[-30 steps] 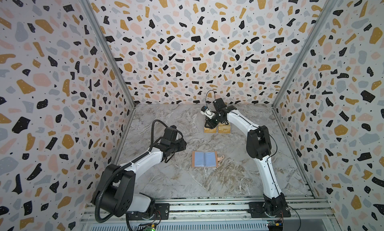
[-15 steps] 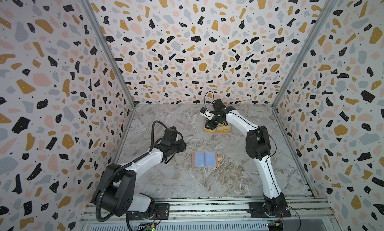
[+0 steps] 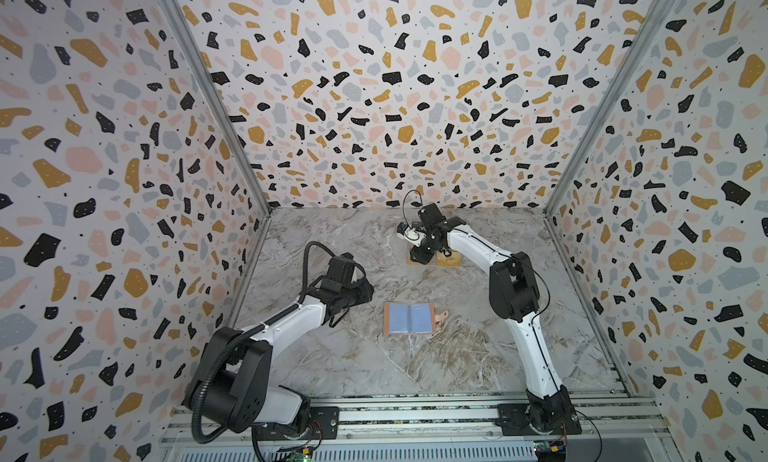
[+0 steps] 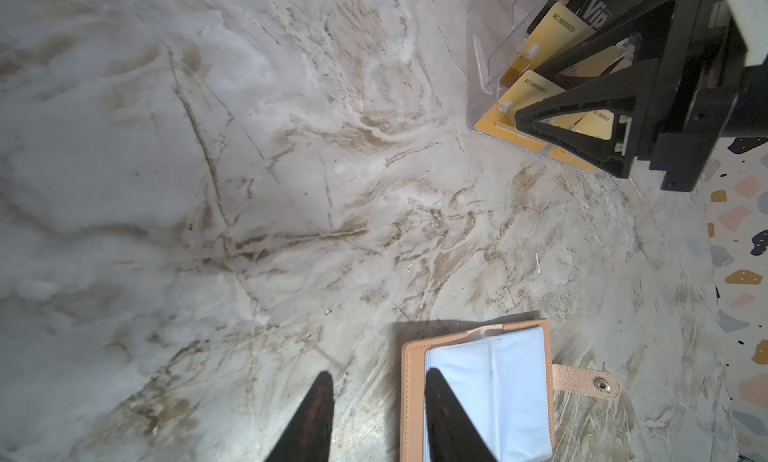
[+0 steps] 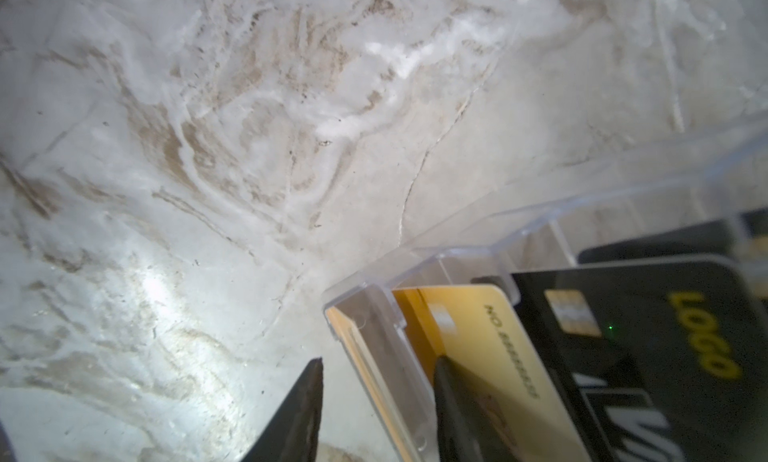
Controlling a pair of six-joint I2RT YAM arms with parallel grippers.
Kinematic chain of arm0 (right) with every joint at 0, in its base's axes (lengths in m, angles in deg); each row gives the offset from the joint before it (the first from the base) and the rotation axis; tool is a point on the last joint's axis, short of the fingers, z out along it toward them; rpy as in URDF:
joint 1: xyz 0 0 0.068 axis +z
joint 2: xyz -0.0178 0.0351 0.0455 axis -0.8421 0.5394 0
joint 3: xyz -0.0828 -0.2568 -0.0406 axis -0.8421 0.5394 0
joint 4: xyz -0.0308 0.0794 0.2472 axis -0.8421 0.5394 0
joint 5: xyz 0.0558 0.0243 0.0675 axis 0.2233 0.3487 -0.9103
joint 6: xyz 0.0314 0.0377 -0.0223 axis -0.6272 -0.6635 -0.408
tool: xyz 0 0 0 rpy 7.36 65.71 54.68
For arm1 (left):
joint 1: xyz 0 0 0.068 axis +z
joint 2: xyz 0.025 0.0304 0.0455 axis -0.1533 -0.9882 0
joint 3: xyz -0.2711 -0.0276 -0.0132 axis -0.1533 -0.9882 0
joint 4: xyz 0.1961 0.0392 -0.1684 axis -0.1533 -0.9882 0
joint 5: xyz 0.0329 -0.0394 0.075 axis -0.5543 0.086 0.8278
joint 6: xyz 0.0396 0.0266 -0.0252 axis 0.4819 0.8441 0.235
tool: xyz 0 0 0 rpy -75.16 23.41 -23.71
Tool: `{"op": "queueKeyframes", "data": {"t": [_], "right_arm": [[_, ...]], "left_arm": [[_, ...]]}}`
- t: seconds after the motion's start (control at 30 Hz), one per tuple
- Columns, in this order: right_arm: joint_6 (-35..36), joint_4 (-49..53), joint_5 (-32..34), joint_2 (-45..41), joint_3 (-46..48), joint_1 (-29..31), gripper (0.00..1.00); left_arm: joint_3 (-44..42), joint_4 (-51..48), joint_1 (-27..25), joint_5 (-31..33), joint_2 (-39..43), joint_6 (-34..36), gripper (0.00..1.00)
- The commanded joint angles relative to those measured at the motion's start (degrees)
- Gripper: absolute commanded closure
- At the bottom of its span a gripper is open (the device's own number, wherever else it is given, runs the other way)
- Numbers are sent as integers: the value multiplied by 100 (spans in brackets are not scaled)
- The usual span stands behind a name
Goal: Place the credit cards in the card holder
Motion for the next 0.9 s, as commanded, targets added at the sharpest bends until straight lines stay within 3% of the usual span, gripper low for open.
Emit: {"op": "queueKeyframes", "data": {"t": [0.0, 0.87], "right_arm": [[61, 77, 231, -337, 259, 46, 56], [87, -15, 310, -651, 375, 197, 64]], "left_arm": [[-76, 134, 42, -83, -17, -22, 61], [-269, 36, 49, -208, 282, -72, 61]]}}
